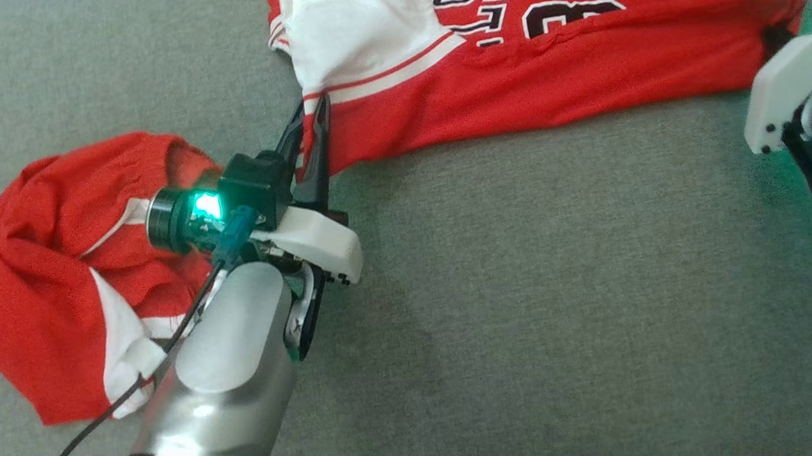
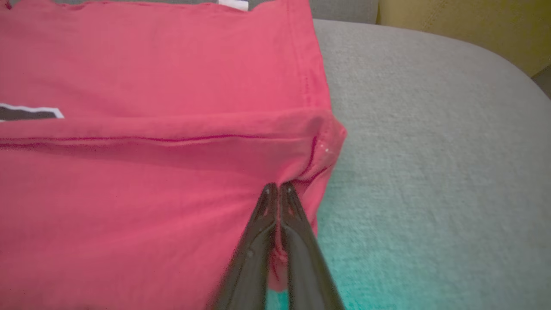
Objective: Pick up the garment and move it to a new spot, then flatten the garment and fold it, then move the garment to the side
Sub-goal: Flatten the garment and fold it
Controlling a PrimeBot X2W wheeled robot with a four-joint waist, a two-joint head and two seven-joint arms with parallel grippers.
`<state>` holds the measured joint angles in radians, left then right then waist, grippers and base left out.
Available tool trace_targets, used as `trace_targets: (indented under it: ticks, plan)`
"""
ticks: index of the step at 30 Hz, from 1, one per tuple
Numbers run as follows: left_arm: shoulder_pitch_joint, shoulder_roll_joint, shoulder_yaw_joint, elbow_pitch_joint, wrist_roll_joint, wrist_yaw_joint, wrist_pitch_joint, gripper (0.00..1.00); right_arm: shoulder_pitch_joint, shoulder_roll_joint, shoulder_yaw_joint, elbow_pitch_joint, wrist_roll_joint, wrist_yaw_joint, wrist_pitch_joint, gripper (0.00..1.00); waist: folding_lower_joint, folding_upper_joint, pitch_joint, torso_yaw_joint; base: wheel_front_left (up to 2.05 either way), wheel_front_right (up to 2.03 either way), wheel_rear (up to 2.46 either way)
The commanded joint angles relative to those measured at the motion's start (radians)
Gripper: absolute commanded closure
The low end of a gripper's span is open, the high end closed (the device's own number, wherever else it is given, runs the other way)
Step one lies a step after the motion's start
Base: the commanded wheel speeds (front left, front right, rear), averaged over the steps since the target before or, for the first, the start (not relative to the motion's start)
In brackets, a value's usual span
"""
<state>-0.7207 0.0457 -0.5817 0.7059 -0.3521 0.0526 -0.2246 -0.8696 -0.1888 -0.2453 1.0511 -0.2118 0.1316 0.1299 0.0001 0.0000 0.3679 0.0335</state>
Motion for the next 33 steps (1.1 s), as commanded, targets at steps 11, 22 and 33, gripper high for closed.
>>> trace_targets:
  ticks: [11,22,33]
  plan:
    - [0.025,0.064,-0.007,0.055,-0.010,-0.004,0.089,1.00,0.038,-0.119,0.260,0.109,0.157,-0.001,0.023,1.00,-0.0001,0.0000,-0.146,-0.041,0.00,0.00,0.00]
    - [0.160,0.091,-0.081,0.000,-0.041,-0.062,0.307,1.00,0.211,-0.223,0.539,0.032,0.469,-0.001,0.224,1.00,-0.0001,0.0000,-0.293,-0.048,0.00,0.00,0.00]
    - [0.313,0.145,-0.131,-0.202,-0.066,-0.047,0.481,1.00,0.415,-0.363,0.618,-0.257,0.700,-0.001,0.310,1.00,-0.0001,0.0000,-0.314,-0.057,0.00,0.00,0.00]
